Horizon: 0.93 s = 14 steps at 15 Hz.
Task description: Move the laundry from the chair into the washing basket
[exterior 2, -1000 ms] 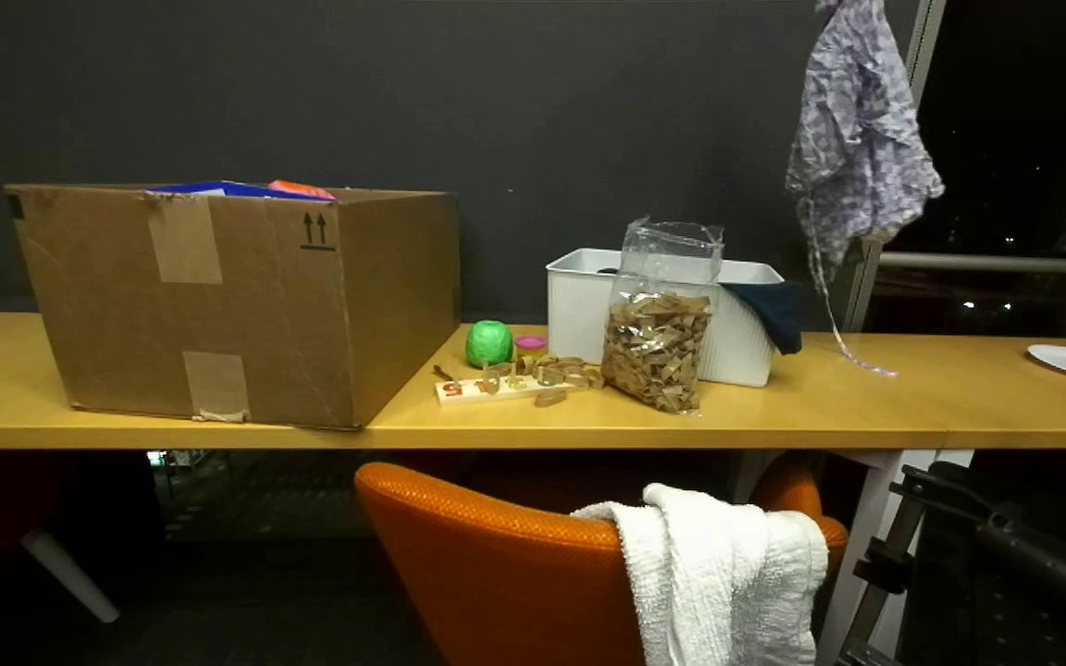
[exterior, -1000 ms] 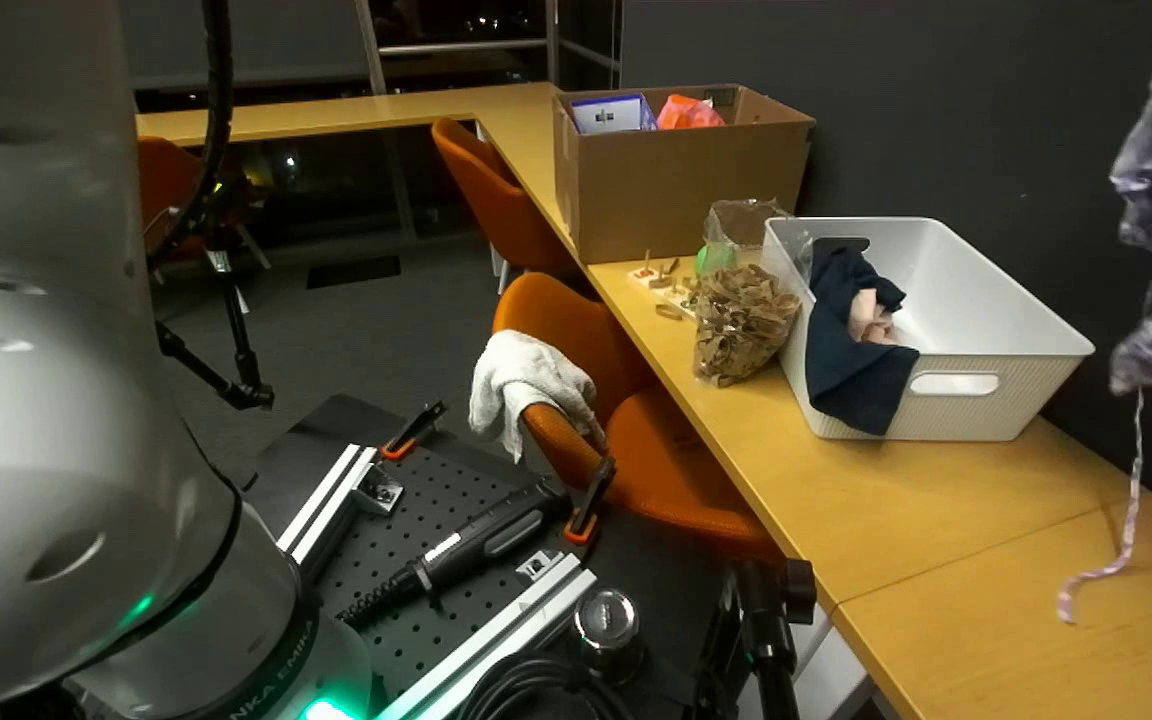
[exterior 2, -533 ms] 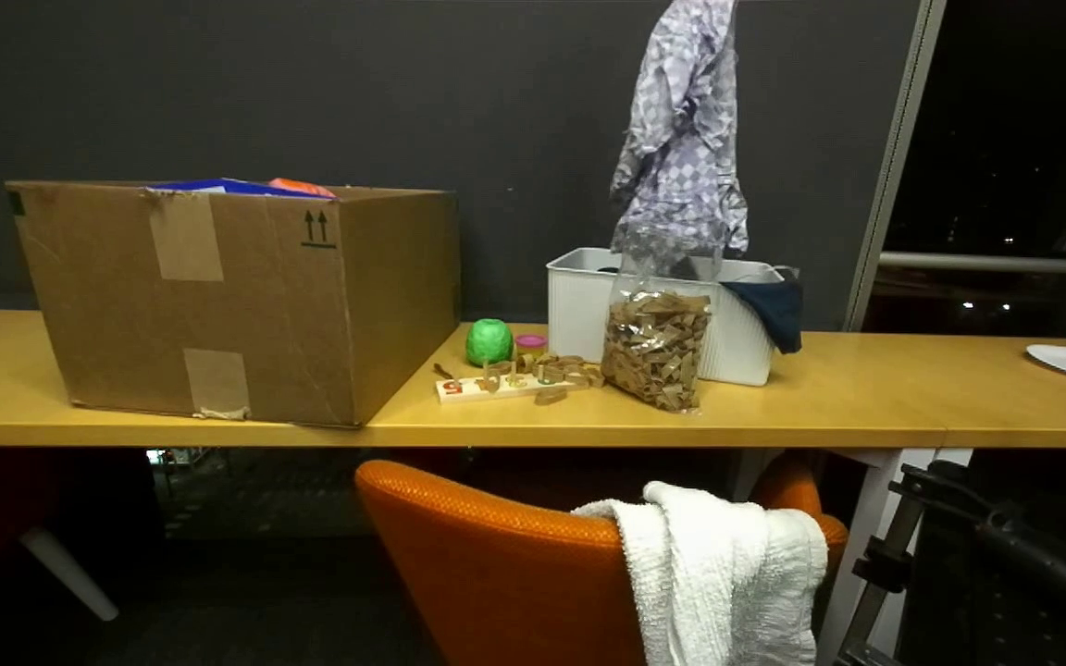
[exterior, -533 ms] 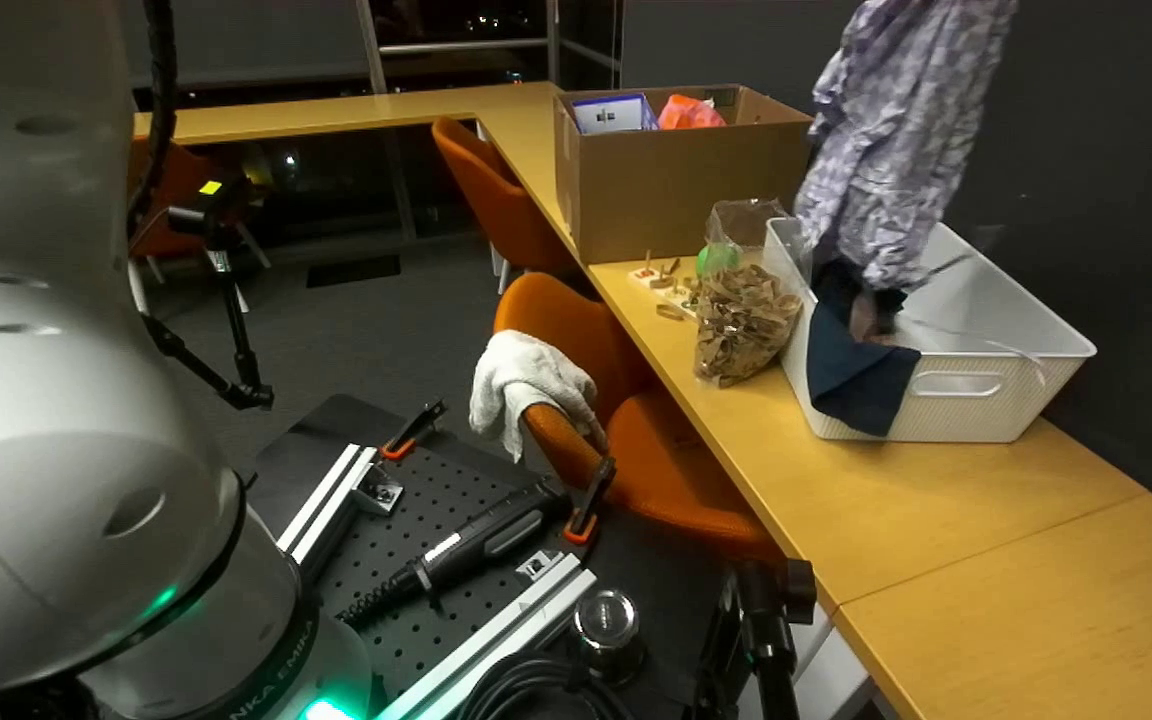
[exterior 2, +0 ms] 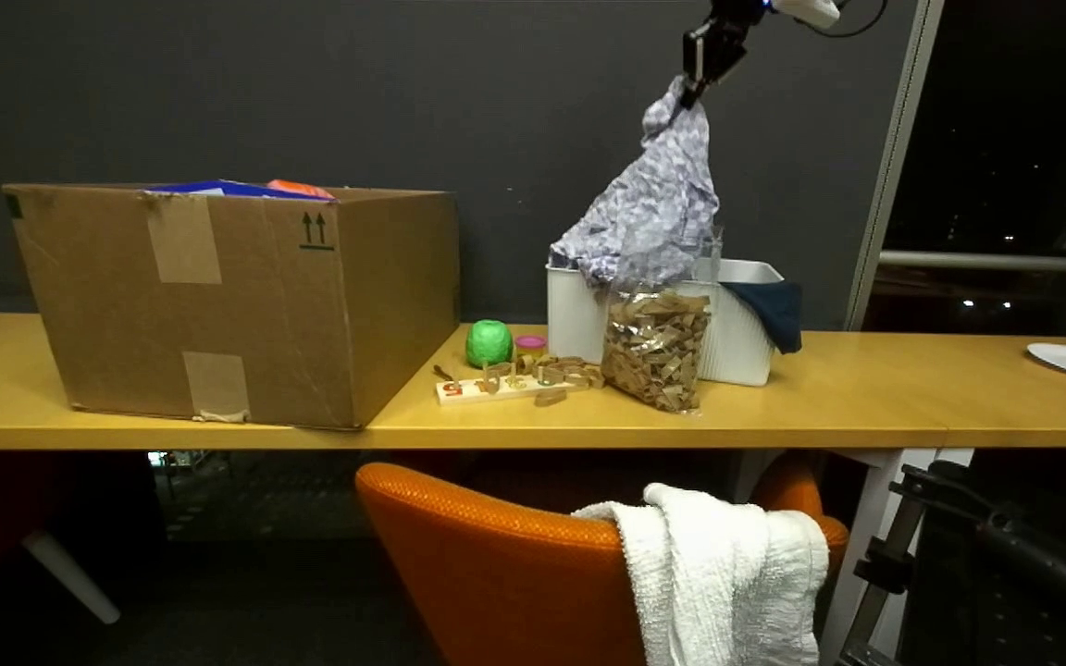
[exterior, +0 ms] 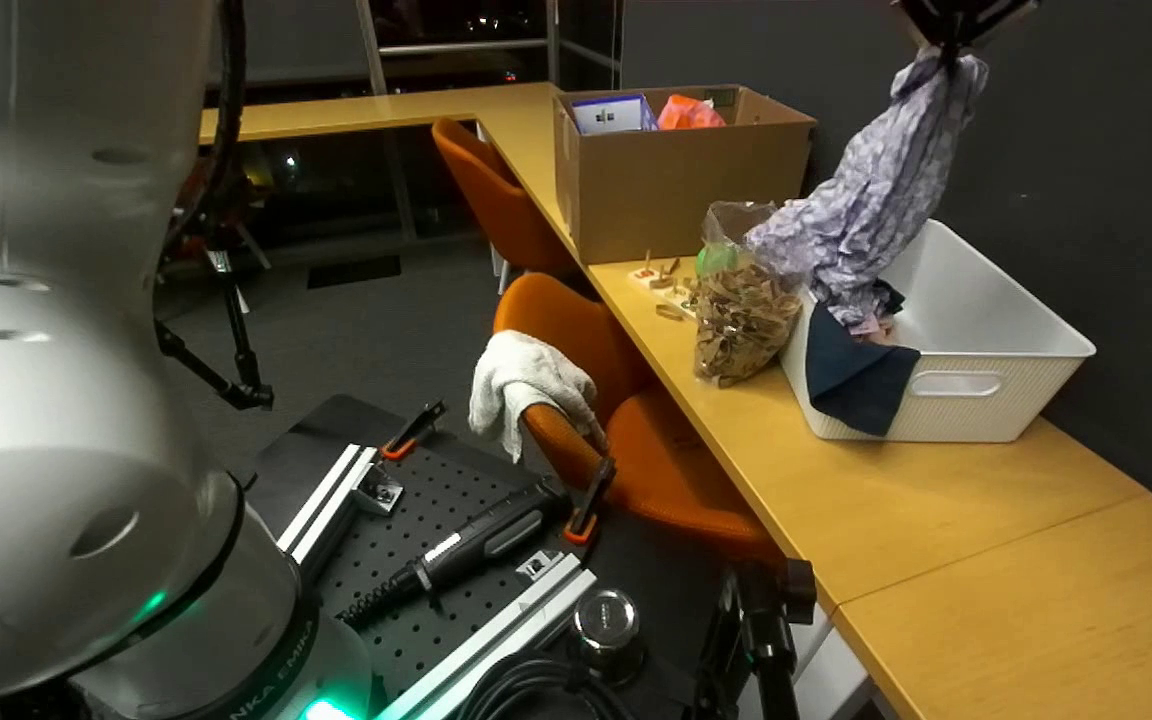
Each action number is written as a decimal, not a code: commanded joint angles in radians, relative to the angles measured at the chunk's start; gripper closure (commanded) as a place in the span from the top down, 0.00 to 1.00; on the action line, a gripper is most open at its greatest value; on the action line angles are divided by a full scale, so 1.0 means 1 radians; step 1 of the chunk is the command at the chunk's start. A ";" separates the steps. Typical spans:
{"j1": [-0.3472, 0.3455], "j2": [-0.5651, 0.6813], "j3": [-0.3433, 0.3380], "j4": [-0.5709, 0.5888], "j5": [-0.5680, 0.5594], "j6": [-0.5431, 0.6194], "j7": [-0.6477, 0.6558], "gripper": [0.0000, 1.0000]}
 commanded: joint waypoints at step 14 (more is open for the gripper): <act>0.041 0.032 -0.147 -0.020 -0.232 0.098 0.049 0.01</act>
